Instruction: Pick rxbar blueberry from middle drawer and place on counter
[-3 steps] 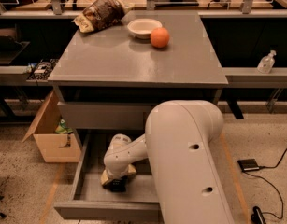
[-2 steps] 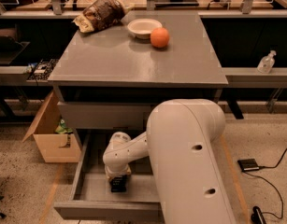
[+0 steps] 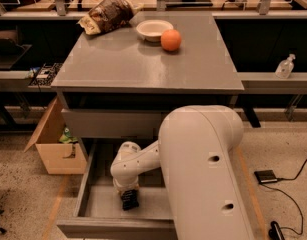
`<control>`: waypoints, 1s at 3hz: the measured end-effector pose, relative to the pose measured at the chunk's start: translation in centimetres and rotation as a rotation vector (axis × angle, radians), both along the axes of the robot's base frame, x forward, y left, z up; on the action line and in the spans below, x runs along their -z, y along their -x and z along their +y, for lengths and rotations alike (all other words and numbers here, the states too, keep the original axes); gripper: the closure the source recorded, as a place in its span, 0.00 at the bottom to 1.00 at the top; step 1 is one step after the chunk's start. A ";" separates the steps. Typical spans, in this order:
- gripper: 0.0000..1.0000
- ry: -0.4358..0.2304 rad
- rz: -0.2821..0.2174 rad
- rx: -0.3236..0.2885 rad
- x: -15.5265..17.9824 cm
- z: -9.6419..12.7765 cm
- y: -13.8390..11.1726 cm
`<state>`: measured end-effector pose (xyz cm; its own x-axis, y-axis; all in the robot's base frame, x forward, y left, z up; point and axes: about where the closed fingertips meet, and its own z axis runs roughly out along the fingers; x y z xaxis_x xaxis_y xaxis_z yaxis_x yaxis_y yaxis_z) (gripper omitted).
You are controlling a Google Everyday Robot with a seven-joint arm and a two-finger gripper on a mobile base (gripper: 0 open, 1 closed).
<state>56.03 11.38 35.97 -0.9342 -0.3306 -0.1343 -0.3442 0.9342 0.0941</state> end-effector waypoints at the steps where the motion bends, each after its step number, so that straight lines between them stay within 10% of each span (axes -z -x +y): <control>1: 1.00 -0.051 -0.047 -0.059 -2.1 -0.9 -0.6; 3: 1.00 -0.230 -0.137 -0.144 -8.4 -3.1 -2.1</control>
Offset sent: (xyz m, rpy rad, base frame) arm 0.0263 -0.0427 0.1009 0.2336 -0.1908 0.2526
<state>58.15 8.24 44.40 -0.8480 -0.4044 -0.3426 -0.4954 0.8345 0.2411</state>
